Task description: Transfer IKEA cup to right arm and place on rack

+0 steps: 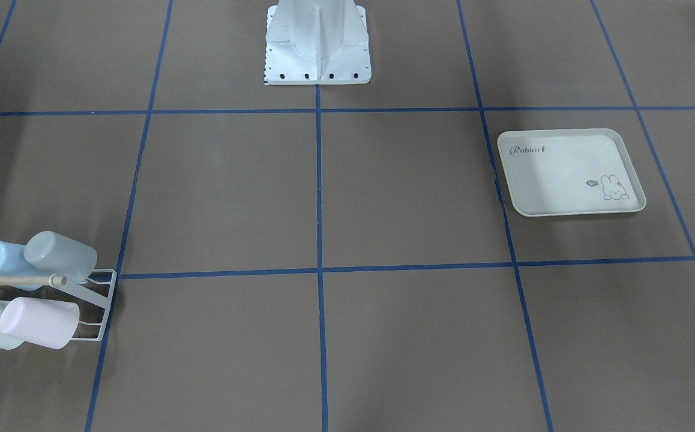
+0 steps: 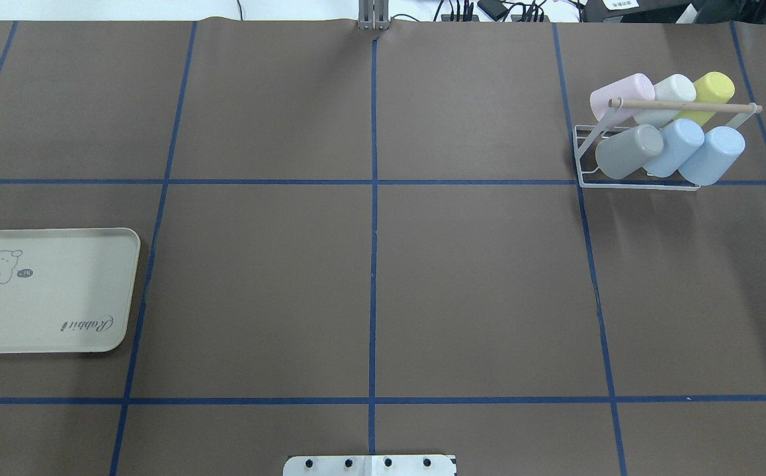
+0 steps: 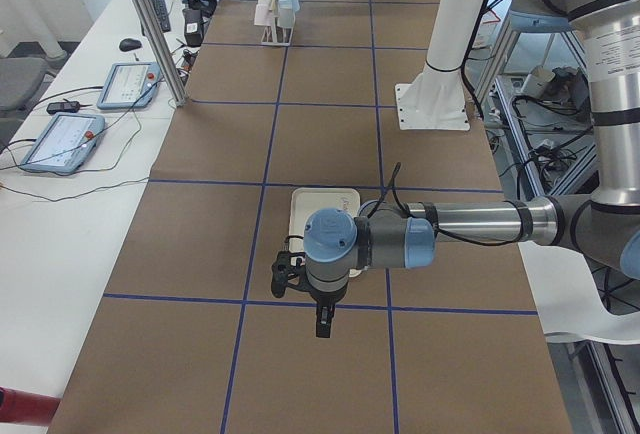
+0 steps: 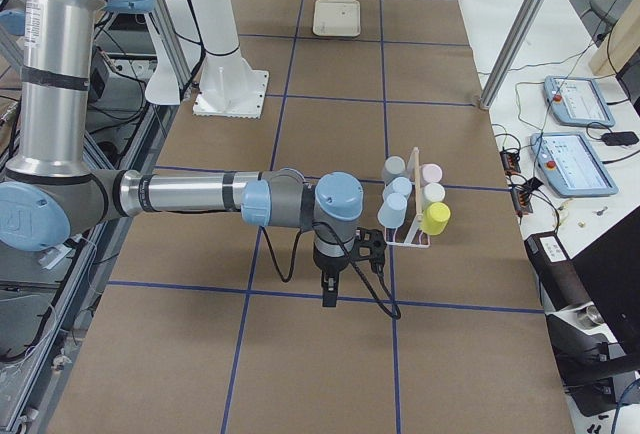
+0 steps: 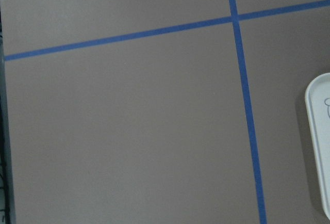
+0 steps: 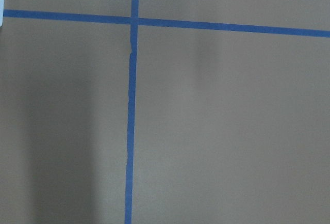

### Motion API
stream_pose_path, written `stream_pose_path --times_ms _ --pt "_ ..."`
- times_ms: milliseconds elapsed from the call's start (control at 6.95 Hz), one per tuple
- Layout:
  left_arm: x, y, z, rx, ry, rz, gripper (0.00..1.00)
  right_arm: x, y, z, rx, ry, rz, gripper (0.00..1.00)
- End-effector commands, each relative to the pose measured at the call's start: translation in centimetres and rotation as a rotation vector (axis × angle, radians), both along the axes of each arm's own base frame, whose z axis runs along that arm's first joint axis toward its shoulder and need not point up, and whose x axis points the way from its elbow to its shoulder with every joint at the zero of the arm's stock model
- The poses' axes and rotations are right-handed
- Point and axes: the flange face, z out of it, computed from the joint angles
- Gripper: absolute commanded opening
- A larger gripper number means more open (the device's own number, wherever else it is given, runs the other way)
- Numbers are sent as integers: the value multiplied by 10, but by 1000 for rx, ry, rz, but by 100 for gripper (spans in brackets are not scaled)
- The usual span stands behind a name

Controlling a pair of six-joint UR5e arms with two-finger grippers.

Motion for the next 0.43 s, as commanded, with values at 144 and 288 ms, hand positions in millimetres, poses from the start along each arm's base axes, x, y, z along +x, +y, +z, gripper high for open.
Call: stream_pose_path --times_ms 144,288 --pt "0 -4 2 88 1 4 100 0 -1 -1 2 -1 0 99" --pt "1 -1 5 80 0 3 100 0 -1 -1 2 -1 0 99"
